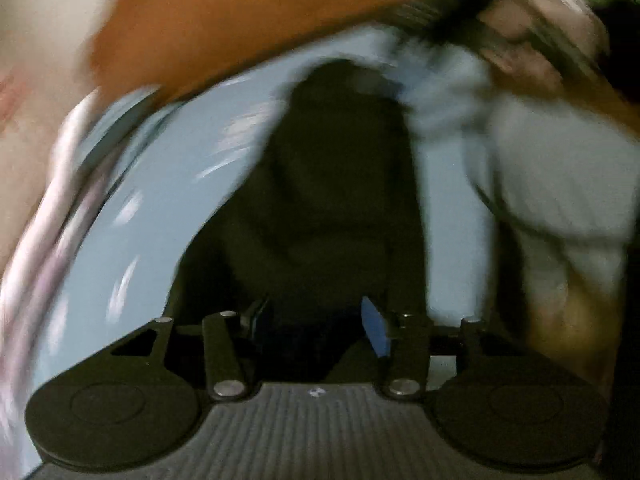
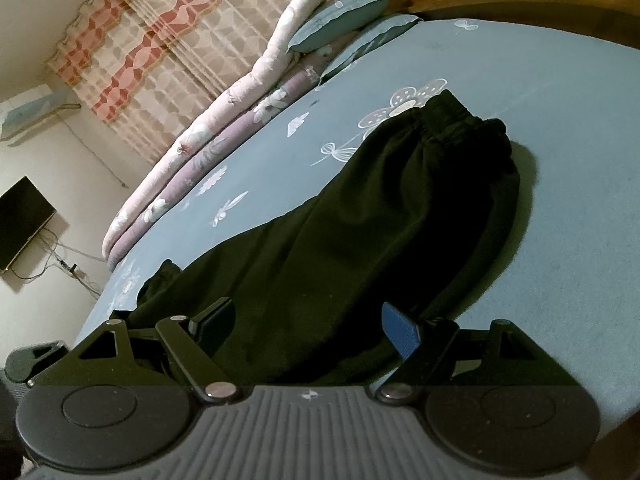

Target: Fold clothes

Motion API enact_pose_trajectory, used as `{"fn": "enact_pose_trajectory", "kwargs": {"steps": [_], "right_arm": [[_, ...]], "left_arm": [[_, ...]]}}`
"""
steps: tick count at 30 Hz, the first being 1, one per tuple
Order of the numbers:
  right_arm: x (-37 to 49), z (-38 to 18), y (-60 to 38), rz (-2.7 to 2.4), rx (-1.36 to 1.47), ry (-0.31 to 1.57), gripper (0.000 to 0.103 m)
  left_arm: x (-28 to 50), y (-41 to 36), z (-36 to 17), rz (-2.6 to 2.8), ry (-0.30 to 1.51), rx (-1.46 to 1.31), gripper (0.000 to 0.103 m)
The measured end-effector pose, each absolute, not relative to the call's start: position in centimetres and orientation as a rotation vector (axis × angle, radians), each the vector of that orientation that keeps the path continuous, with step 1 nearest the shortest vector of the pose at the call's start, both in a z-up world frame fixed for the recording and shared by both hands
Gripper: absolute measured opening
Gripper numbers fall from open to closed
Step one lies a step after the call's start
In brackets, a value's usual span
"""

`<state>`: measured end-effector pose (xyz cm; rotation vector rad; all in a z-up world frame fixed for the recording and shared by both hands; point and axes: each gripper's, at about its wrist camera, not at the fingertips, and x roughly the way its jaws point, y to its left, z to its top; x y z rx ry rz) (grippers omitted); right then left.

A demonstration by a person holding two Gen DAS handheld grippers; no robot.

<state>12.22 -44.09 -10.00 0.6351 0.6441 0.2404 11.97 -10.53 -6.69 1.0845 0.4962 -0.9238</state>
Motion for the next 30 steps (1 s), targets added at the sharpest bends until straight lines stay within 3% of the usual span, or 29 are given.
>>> {"fn": "enact_pose_trajectory", "kwargs": {"steps": [5, 15, 17, 19, 21, 25, 28, 30], "right_arm": [[11.9, -9.9, -44.0, 0.243, 0.621, 0.647, 0.084], [12.5, -9.9, -44.1, 0.273, 0.613, 0.657, 0.084], [12.7, -10.0, -44.2, 0.273, 0.62, 0.661, 0.084], [12.9, -10.4, -44.4, 0.263, 0.64, 0.671, 0.084], [13.1, -10.7, -44.6, 0.248, 0.658, 0.682, 0.084], [13.6, -11.3, -45.1, 0.236, 0.698, 0.683, 0.083], [14.9, -12.1, -45.4, 0.216, 0.723, 0.693, 0.074], [15.5, -12.7, -45.5, 0.198, 0.743, 0.69, 0.043]], "left_arm": [[12.8, -13.2, -8.8, -1.13, 0.481, 1.458, 0.051], [16.4, -12.5, -10.4, -1.175, 0.63, 1.65, 0.05], [16.5, -12.2, -10.7, -1.161, 0.639, 1.651, 0.042], [16.3, -11.7, -10.9, -1.156, 0.631, 1.648, 0.019], [15.9, -11.5, -10.8, -1.153, 0.6, 1.637, 0.011], [16.1, -10.7, -9.5, -1.122, 0.587, 1.527, 0.007], [16.0, -10.2, -8.7, -1.106, 0.576, 1.455, 0.007], [16.0, -10.0, -8.4, -1.096, 0.571, 1.414, 0.005]]}}
